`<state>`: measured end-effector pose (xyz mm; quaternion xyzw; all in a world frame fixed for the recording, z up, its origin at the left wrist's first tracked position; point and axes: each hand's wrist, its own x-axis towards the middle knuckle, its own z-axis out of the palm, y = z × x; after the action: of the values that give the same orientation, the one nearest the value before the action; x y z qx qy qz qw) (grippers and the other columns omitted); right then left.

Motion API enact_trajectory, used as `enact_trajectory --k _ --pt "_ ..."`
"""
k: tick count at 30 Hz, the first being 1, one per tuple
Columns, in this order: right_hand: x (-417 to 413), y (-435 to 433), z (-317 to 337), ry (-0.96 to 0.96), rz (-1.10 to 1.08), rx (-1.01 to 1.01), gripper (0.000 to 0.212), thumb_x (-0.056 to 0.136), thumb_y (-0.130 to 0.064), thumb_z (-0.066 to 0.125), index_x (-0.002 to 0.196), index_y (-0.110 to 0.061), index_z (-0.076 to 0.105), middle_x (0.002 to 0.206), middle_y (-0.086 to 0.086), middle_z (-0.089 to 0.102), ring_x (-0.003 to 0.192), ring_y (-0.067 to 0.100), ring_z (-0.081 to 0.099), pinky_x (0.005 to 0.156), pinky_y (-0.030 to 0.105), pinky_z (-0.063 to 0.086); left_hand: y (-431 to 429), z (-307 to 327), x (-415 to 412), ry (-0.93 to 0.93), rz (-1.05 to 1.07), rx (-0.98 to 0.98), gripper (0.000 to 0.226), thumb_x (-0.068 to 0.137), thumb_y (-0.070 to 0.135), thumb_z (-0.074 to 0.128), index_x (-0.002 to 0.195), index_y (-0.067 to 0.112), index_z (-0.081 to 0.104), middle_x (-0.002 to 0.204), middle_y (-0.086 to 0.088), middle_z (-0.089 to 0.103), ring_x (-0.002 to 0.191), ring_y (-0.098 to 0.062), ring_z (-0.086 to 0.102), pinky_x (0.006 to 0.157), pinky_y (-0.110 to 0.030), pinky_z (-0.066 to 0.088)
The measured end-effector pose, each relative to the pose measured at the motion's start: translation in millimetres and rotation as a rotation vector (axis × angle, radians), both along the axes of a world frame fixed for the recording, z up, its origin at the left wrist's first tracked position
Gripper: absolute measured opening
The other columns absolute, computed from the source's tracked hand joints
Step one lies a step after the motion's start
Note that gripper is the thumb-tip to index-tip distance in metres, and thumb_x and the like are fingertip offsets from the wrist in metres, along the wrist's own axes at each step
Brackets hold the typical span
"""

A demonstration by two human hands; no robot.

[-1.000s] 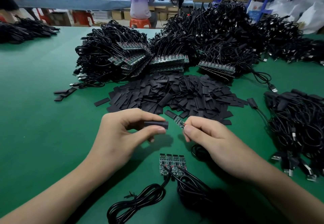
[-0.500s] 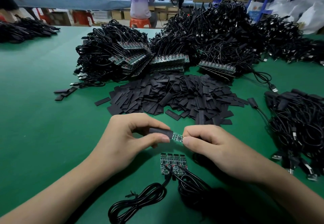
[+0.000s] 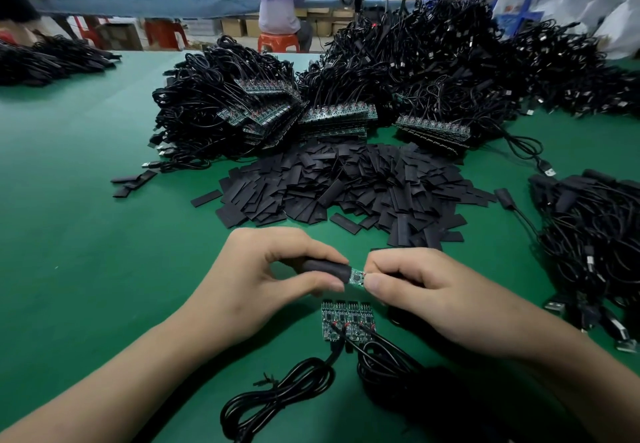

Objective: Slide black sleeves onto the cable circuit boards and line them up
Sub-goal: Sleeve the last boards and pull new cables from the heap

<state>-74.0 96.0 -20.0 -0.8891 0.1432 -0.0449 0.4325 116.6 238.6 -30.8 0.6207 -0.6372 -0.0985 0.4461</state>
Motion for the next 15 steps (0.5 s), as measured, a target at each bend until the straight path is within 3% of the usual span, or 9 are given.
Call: enact_trajectory --k 5,8,11,15 --pt "3.5 5.2 -4.5 -0.013 -0.025 -0.030 0.026 0.099 -0.048 0.052 0.081 -0.030 0.061 0.066 -0.006 0.048 0.061 0.010 0.044 0.062 0.041 0.037 -2.1 -1.6 -5.7 -0.003 -0.029 0.001 0.019 0.079 0.033 0.083 0.097 0.026 0.081 0.086 0.014 0.076 0.081 -0.010 0.072 0.076 -0.023 0.054" --pt "6.0 6.9 -5.5 -0.206 -0.164 -0.009 0.004 0.094 -0.037 0.067 0.093 -0.035 0.064 0.076 -0.001 0.060 0.069 0.017 0.055 0.068 0.037 0.045 -2.3 -3.3 -5.9 0.091 0.036 -0.019 0.019 0.078 0.033 0.081 0.095 0.027 0.081 0.082 0.011 0.076 0.072 -0.011 0.072 0.072 -0.020 0.054" --pt "4.9 7.6 -6.1 -0.395 -0.222 -0.099 0.011 0.090 -0.025 0.076 0.090 -0.030 0.066 0.078 -0.007 0.064 0.074 0.011 0.060 0.070 0.026 0.048 -1.9 -3.8 -6.2 0.191 0.081 -0.044 0.017 0.077 0.034 0.081 0.092 0.027 0.081 0.080 0.011 0.076 0.062 -0.011 0.071 0.068 -0.018 0.054" --pt "4.8 9.3 -8.1 -0.484 -0.242 -0.310 0.012 0.088 -0.020 0.080 0.085 -0.026 0.070 0.078 -0.014 0.067 0.077 0.010 0.065 0.068 0.018 0.045 -1.6 -3.6 -6.5 0.212 0.119 -0.059 0.018 0.076 0.035 0.081 0.092 0.027 0.081 0.080 0.011 0.076 0.062 -0.012 0.071 0.068 -0.018 0.055"
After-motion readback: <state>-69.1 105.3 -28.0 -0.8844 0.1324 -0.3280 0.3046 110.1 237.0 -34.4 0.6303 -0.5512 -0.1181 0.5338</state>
